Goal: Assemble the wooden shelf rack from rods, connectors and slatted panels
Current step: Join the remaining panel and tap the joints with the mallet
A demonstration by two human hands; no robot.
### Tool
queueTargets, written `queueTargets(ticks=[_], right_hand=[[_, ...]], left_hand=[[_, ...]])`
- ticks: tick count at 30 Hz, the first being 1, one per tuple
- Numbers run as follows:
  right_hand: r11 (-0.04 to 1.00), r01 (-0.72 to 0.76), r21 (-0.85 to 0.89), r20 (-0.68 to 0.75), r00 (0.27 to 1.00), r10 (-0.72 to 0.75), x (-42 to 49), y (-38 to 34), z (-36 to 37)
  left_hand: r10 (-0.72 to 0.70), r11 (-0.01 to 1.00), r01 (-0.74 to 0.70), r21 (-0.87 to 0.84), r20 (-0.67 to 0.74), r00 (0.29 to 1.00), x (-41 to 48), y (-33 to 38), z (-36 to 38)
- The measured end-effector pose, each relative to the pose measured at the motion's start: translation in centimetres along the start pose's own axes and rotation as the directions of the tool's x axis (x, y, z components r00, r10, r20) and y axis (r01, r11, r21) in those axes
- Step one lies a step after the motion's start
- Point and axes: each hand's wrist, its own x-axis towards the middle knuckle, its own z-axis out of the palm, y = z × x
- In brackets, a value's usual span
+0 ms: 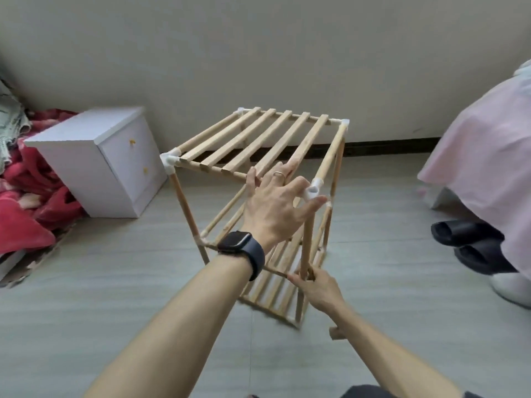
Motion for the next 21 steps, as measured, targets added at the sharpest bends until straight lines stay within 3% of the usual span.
queueTargets(ticks=[4,9,12,14,17,19,21], right_hand=[[0.994,0.065,-0.089,-0.016,0.998,-0.067,-0.8,-0.3,-1.5],[0.979,0.151,0.137,-0.400,0.912,-0.085,-3.3,-2.6,-8.8],[0.969,0.243,0.037,-0.518,0.834,-0.189,-5.8,-6.2,-14.9],[0.937,0.335,0.095,-0.547,0.804,-0.232,-7.6,-8.7,-18.2],[0.750,0.480,0.455,-0.462,0.847,-0.262,-9.7,-11.8,-21.8],[0.624,0.424,0.657,-0.249,0.903,-0.351,-10.9,-13.2,-23.2],[0.614,0.359,0.703,-0.075,0.896,-0.438,-11.7,-14.1,-23.6]], left_hand=[[0.012,1.000,-0.013,-0.008,-0.031,0.999,-0.1,-0.2,0.5],[0.007,1.000,-0.006,0.016,-0.044,0.999,-0.1,-0.2,0.8],[0.020,1.000,-0.019,0.018,-0.033,0.999,-0.3,-0.3,0.6],[0.034,0.999,-0.033,0.015,-0.027,0.999,-0.3,-0.4,0.4],[0.078,0.996,-0.079,-0.033,-0.029,0.997,-0.3,-0.9,-0.5],[0.104,0.993,-0.106,-0.042,-0.047,0.993,-0.5,-1.8,-1.3],[0.094,0.995,-0.093,0.026,-0.055,0.994,-0.8,-3.0,-1.9]])
